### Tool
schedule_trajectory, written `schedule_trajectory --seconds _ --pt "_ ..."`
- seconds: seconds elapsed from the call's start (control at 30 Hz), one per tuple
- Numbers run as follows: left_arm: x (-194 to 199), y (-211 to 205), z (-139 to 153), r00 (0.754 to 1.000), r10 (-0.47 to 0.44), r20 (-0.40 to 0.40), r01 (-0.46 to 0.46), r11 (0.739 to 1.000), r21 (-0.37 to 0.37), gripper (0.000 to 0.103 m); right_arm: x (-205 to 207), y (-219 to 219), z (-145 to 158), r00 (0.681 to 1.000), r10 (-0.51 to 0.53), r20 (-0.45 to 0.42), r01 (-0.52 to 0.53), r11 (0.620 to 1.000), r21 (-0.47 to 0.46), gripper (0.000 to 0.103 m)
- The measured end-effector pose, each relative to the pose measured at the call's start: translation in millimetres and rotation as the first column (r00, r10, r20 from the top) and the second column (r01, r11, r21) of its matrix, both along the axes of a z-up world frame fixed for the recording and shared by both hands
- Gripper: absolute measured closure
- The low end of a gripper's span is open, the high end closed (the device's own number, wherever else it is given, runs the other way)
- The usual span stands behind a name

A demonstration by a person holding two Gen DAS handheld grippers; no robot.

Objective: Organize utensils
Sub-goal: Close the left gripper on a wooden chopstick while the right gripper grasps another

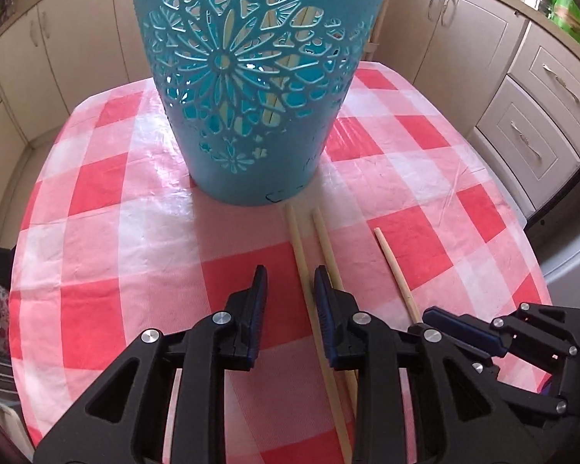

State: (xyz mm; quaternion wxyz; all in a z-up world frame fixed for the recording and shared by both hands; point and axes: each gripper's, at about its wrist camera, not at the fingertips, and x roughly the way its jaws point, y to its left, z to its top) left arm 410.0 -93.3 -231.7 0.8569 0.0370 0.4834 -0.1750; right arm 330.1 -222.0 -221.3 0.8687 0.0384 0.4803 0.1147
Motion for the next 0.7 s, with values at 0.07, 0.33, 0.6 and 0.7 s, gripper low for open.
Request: schedule_trajectory --seconds 0.07,0.33,0.6,0.7 --pt "1 -1 0 1.0 -0.012 0.011 0.012 1.0 0.005 0.08 2 1 0 1.0 0.0 0.004 0.0 1.0 -0.013 0.094" --pt "-5 -8 1 0.995 -0.097 -0.024 0.097 0.995 -0.019 0.098 5 3 0 1.0 0.011 -0.009 -0.012 1.0 -0.016 0.096" --pt "-11 -5 8 0.997 -0.073 -0.036 0.072 0.997 -0.01 0.097 2 1 0 1.0 0.004 -0.027 -0.004 1.0 -0.005 0.096" --pt "-13 -6 3 0.997 -0.073 -0.038 0.074 0.997 0.006 0.097 2 1 -1 1.0 0.006 -0.026 -0.006 1.0 0.0 0.096"
